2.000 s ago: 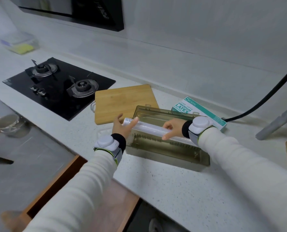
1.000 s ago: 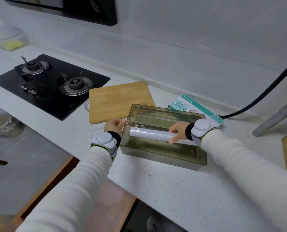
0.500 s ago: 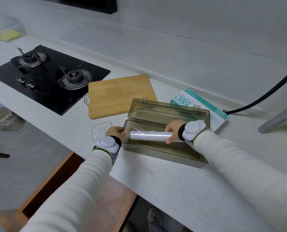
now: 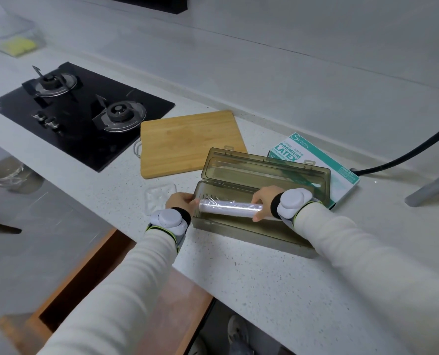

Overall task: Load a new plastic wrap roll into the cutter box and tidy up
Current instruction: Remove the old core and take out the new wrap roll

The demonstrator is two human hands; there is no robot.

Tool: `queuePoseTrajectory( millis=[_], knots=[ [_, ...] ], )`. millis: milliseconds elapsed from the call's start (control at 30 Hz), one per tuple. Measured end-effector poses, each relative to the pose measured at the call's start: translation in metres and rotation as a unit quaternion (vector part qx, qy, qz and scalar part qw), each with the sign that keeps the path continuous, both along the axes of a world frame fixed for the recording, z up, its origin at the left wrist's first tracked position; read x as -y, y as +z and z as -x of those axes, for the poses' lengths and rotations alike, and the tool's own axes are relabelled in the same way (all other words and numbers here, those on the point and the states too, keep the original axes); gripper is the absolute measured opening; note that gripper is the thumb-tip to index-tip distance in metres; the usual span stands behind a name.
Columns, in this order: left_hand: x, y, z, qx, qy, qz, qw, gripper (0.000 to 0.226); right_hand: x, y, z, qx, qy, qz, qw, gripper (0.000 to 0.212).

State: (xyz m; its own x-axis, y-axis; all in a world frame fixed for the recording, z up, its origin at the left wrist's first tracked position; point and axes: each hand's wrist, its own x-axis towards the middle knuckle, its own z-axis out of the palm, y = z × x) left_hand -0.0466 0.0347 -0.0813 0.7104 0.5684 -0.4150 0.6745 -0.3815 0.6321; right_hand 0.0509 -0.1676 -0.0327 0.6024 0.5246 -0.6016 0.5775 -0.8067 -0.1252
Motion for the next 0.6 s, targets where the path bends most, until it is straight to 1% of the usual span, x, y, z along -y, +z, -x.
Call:
queuePoseTrajectory(
  millis=[367,600],
  knots=[
    [0.001,0.000,0.000,0.003,0.002,-0.010,1.000,0.035,-0.001,-0.009,0.002,-0.002,0.002,0.009,1.000,0.043],
    [0.002,0.000,0.001,0.007,0.000,-0.011,1.000,0.034,0.000,-0.015,0.005,-0.001,-0.016,-0.003,1.000,0.046]
  ],
)
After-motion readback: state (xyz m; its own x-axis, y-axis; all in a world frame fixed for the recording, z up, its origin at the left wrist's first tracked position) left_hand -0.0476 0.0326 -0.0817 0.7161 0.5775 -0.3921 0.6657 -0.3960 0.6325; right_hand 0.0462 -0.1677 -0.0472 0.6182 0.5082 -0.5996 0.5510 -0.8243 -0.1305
